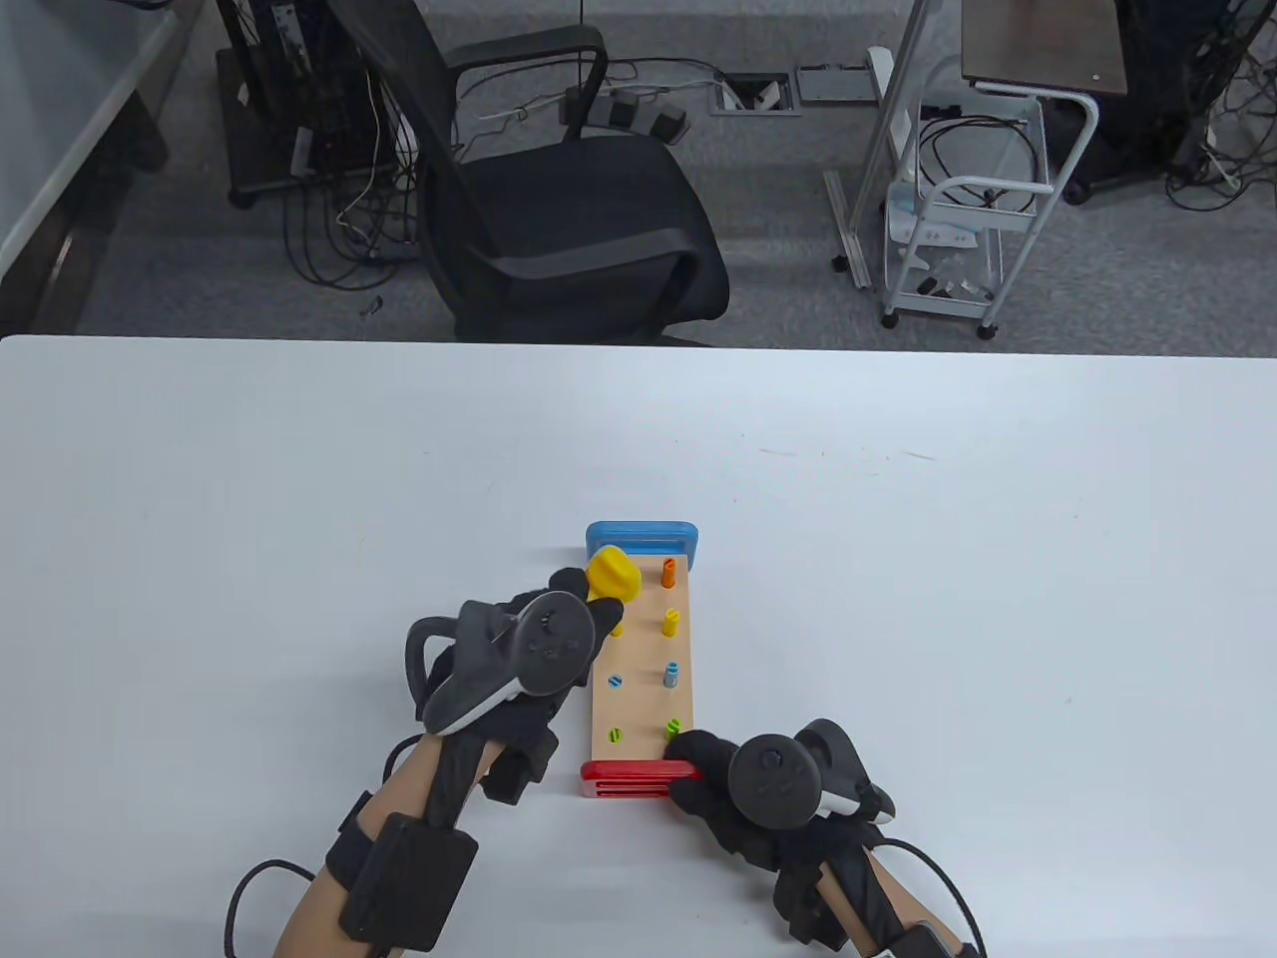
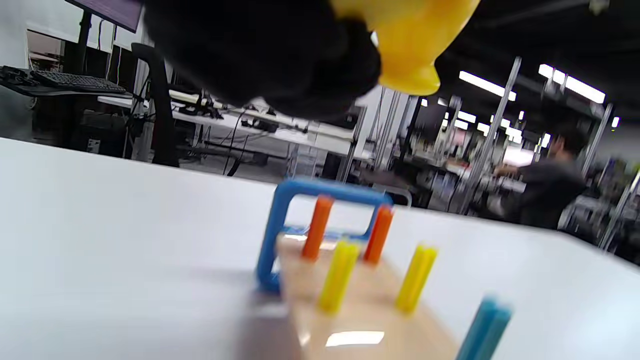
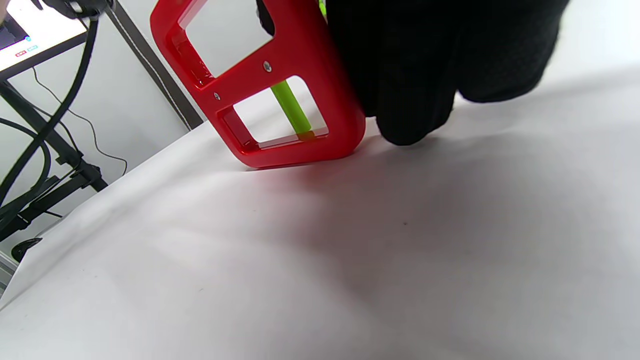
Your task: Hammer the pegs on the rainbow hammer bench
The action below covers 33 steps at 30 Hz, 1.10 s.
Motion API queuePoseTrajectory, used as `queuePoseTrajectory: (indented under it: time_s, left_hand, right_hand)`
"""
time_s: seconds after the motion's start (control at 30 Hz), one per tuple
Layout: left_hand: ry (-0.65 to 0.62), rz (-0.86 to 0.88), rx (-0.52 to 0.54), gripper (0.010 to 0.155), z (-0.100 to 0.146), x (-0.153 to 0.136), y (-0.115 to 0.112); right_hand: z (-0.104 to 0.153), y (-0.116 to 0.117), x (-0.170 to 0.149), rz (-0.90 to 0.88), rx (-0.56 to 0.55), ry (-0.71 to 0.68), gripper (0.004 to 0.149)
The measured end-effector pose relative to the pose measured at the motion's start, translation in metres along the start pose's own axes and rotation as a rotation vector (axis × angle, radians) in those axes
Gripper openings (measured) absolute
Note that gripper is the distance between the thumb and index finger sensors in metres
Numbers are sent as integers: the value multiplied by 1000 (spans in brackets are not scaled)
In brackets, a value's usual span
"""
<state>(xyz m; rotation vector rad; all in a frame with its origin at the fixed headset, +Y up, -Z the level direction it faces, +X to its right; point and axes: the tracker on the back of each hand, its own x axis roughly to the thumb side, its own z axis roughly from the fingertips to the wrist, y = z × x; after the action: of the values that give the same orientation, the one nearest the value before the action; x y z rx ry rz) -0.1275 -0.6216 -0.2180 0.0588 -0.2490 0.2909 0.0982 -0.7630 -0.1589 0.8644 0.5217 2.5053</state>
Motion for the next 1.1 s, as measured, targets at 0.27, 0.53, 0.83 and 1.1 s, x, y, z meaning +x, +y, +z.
queuePoseTrajectory:
  time_s: [0.27, 0.53, 0.83, 1.1]
  left_hand:
    - [18, -129, -89, 66, -6, -11, -64]
    - [33, -30, 37, 67, -2, -4, -8]
    - [37, -200, -105, 66, -6, -4, -16]
    - [91, -398, -344, 65, -10, -12, -59]
  right_hand:
    - [0, 0, 0, 3, 2, 2, 61]
    - [0, 0, 0, -2, 1, -2, 61]
    - [0, 0, 0, -2, 3, 0, 61]
    - [-1, 0, 0, -1, -1, -1, 61]
